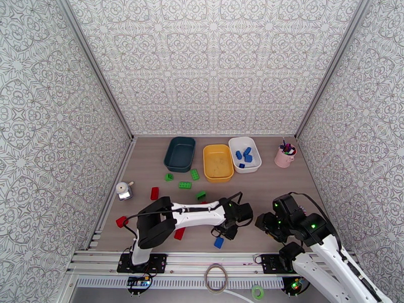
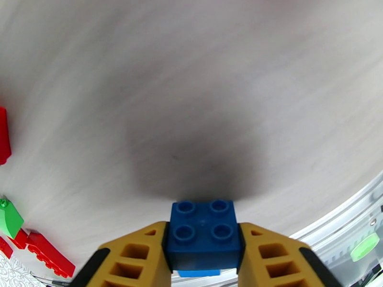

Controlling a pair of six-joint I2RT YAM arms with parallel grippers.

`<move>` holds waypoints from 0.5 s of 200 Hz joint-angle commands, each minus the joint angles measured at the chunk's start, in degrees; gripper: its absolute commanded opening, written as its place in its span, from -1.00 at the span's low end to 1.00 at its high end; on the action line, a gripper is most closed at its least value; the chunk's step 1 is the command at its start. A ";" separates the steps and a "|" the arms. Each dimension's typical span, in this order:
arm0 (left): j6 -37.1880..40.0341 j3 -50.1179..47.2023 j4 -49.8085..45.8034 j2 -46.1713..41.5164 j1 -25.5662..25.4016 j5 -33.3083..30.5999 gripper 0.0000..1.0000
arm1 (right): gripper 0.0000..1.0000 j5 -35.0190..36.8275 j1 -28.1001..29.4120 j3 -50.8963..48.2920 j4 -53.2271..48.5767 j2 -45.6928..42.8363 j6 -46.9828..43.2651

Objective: Sort the legos into containers by color

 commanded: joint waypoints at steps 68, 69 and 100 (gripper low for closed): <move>9.27 19.53 2.01 -0.16 22.91 11.83 -0.39 | 0.06 5.78 0.32 27.14 1.26 32.89 -5.27; 9.36 20.03 1.97 0.07 23.13 12.02 -0.39 | 0.07 5.85 0.28 27.56 1.27 33.28 -5.52; 9.95 35.83 1.19 9.23 28.28 17.36 -0.39 | 0.10 9.53 -1.44 36.06 0.33 42.95 -9.45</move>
